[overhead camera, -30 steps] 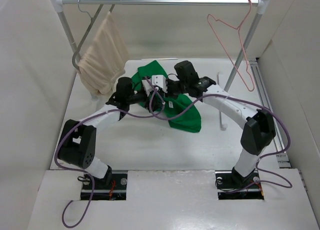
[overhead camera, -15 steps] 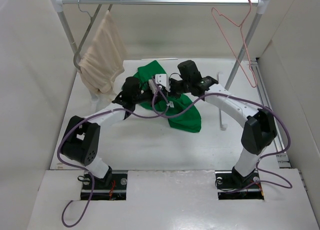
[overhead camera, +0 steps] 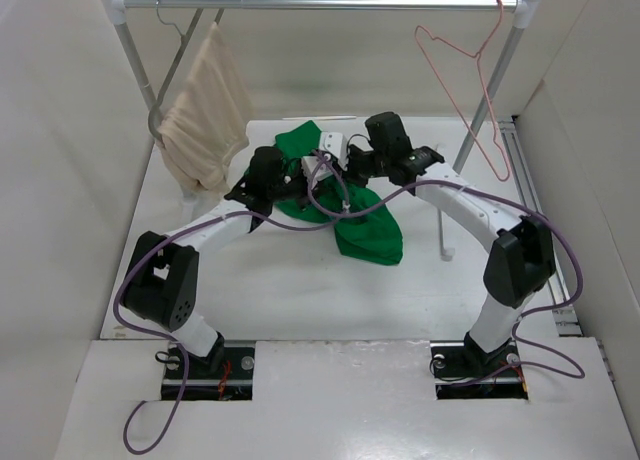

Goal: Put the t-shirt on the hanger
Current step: Grab the tshirt from the pile

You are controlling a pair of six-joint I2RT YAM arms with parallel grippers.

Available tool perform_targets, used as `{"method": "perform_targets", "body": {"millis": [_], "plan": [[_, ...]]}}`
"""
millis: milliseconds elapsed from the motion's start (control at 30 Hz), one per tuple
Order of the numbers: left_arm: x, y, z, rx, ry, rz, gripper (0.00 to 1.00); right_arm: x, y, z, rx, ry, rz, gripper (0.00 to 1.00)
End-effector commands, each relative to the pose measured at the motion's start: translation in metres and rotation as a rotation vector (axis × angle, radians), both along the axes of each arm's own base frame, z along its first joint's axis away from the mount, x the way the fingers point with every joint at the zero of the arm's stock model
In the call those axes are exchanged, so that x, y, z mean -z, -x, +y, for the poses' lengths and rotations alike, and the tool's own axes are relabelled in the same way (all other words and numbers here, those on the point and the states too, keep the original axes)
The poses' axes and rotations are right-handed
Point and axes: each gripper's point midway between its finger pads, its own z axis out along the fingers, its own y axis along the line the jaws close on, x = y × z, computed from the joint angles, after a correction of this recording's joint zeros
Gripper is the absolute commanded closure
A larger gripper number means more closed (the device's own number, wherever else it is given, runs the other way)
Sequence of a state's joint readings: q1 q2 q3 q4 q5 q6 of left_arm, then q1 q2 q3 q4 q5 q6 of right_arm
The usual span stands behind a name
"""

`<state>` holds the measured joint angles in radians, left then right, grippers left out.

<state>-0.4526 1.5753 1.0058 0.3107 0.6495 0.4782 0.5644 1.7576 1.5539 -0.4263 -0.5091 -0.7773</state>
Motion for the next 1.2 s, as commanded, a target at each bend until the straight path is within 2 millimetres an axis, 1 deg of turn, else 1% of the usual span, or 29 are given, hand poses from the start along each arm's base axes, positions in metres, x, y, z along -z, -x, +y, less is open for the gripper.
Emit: {"method": "perform_targets", "body": {"millis": [0, 33, 67, 133, 167, 200, 267, 300, 333, 367, 400, 433, 467, 500, 600, 633, 733, 800, 833, 867, 900, 933, 967, 1000, 1033, 1067, 1100, 1133, 1167], "plan": [[0.025, 0.014, 0.012, 0.010, -0.087, 0.059, 0.90, -0.044, -0.034, -0.009, 0.107, -0.041, -0.142, 1.00], [0.023, 0.014, 0.011, 0.006, -0.079, 0.059, 0.79, -0.039, -0.030, -0.006, 0.096, -0.036, -0.133, 1.00], [0.023, 0.014, 0.011, 0.006, -0.079, 0.059, 0.73, -0.039, -0.028, -0.004, 0.086, -0.041, -0.129, 1.00], [0.025, 0.014, 0.011, 0.006, -0.078, 0.057, 0.68, -0.035, -0.020, -0.003, 0.076, -0.036, -0.120, 1.00], [0.025, 0.014, 0.011, 0.003, -0.074, 0.065, 0.59, -0.035, -0.020, -0.003, 0.076, -0.036, -0.120, 1.00], [0.023, 0.013, 0.010, -0.002, -0.065, 0.066, 0.56, -0.036, -0.017, -0.004, 0.068, -0.041, -0.119, 1.00], [0.022, 0.011, 0.010, -0.022, -0.048, 0.067, 0.56, -0.036, -0.015, -0.003, 0.061, -0.045, -0.116, 1.00], [0.024, 0.011, 0.011, -0.043, -0.041, 0.085, 0.60, -0.036, -0.015, -0.003, 0.060, -0.045, -0.116, 1.00], [0.022, 0.010, 0.010, -0.049, -0.028, 0.087, 0.62, -0.034, -0.014, -0.003, 0.060, -0.039, -0.108, 1.00], [0.018, 0.006, 0.009, -0.062, -0.013, 0.075, 0.61, -0.034, -0.011, 0.000, 0.051, -0.039, -0.107, 1.00], [0.016, 0.005, 0.008, -0.066, -0.002, 0.075, 0.57, -0.034, -0.011, 0.000, 0.051, -0.039, -0.107, 1.00], [0.013, 0.004, 0.007, -0.070, 0.010, 0.075, 0.51, -0.034, -0.011, 0.000, 0.051, -0.039, -0.107, 1.00], [0.007, 0.002, 0.005, -0.082, 0.041, 0.081, 0.38, -0.034, -0.008, 0.004, 0.046, -0.043, -0.100, 1.00], [0.009, 0.003, 0.005, -0.086, 0.049, 0.091, 0.34, -0.034, -0.008, 0.004, 0.046, -0.043, -0.100, 1.00], [-0.001, 0.001, 0.001, -0.087, 0.095, 0.082, 0.23, -0.033, -0.006, 0.004, 0.039, -0.042, -0.090, 1.00], [-0.004, -0.001, 0.000, -0.087, 0.101, 0.071, 0.23, -0.033, -0.003, 0.008, 0.029, -0.042, -0.089, 1.00], [-0.006, -0.005, -0.006, -0.111, 0.101, 0.036, 0.18, -0.032, -0.002, 0.008, 0.034, -0.046, -0.082, 1.00], [-0.001, -0.011, -0.005, -0.159, 0.096, 0.036, 0.17, -0.032, 0.001, 0.012, 0.025, -0.046, -0.082, 1.00], [-0.005, -0.014, -0.004, -0.170, 0.103, 0.018, 0.18, -0.032, 0.001, 0.012, 0.025, -0.046, -0.082, 1.00], [0.000, -0.016, -0.004, -0.195, 0.091, 0.019, 0.28, -0.032, 0.001, 0.012, 0.025, -0.046, -0.082, 1.00], [-0.003, -0.019, -0.003, -0.206, 0.096, 0.005, 0.37, -0.032, 0.001, 0.012, 0.029, -0.050, -0.074, 1.00], [0.001, -0.020, -0.001, -0.218, 0.092, 0.004, 0.42, -0.027, 0.002, 0.011, 0.029, -0.043, -0.064, 1.00], [0.001, -0.020, -0.001, -0.218, 0.092, 0.004, 0.46, -0.027, 0.002, 0.011, 0.029, -0.043, -0.064, 1.00], [0.005, -0.020, 0.001, -0.220, 0.072, -0.010, 0.58, -0.023, 0.003, 0.010, 0.029, -0.037, -0.057, 1.00], [0.005, -0.020, 0.002, -0.217, 0.067, -0.017, 0.69, -0.023, 0.004, 0.010, 0.029, -0.037, -0.057, 1.00], [0.008, -0.019, 0.002, -0.218, 0.060, -0.008, 0.84, -0.020, 0.005, 0.009, 0.029, -0.030, -0.047, 0.98], [0.007, -0.018, 0.001, -0.209, 0.062, -0.006, 0.99, -0.020, 0.002, 0.005, 0.038, -0.030, -0.047, 0.90], [0.011, -0.016, 0.002, -0.209, 0.054, 0.007, 1.00, -0.016, 0.002, 0.001, 0.057, -0.007, -0.037, 0.77], [0.017, -0.013, 0.003, -0.199, 0.034, 0.027, 1.00, -0.013, 0.001, -0.003, 0.081, 0.006, -0.028, 0.61]]}}
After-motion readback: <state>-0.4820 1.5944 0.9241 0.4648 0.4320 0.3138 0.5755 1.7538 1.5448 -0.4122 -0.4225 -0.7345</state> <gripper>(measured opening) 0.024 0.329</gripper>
